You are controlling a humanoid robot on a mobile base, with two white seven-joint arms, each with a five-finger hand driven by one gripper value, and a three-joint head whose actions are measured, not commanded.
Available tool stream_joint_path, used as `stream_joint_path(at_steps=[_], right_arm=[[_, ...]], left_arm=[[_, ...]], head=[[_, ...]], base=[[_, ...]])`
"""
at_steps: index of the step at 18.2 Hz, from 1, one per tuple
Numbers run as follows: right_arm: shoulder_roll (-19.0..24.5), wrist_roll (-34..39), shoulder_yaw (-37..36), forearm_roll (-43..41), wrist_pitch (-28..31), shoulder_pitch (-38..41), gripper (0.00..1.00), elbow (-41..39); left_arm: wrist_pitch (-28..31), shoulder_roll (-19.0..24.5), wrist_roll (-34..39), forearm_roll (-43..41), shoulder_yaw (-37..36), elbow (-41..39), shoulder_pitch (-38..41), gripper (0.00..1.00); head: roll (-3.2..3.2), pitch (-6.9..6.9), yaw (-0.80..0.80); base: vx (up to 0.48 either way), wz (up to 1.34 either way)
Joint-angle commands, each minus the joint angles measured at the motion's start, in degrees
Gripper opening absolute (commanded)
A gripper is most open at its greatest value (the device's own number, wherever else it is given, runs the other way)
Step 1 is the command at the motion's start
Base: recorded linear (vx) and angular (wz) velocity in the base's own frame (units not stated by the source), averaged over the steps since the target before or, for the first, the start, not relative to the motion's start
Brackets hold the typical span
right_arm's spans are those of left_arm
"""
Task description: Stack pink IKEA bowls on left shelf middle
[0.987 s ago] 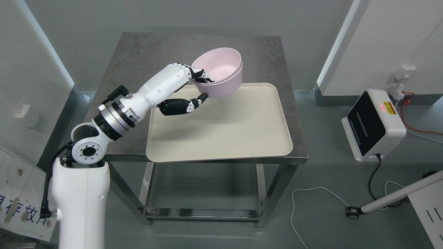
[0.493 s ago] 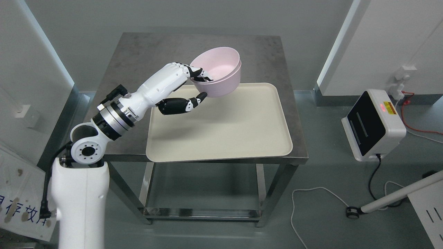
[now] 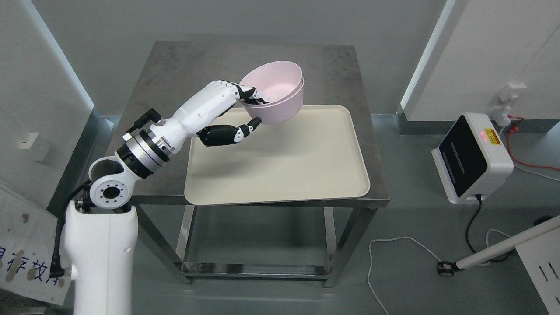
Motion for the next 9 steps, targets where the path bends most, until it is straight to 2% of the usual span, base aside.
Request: stream_joint_path(at_steps=[1, 9], right_arm=[[-1.00, -0.24, -0.53, 0.44, 0.00, 0.00, 1.00, 0.00], [-1.00, -0.24, -0.61, 0.44, 0.00, 0.00, 1.00, 0.00]], left_arm=[[0.00, 1.00, 0.02, 0.07, 0.79, 0.30, 0.43, 0.04], [0.00, 1.00, 0.02, 0.07, 0.79, 0.30, -0.01, 0.03]], head=[[0.00, 0.00, 0.00], [0.00, 0.00, 0.00]], base=[[0.000, 0.00], [-0.001, -0.01]])
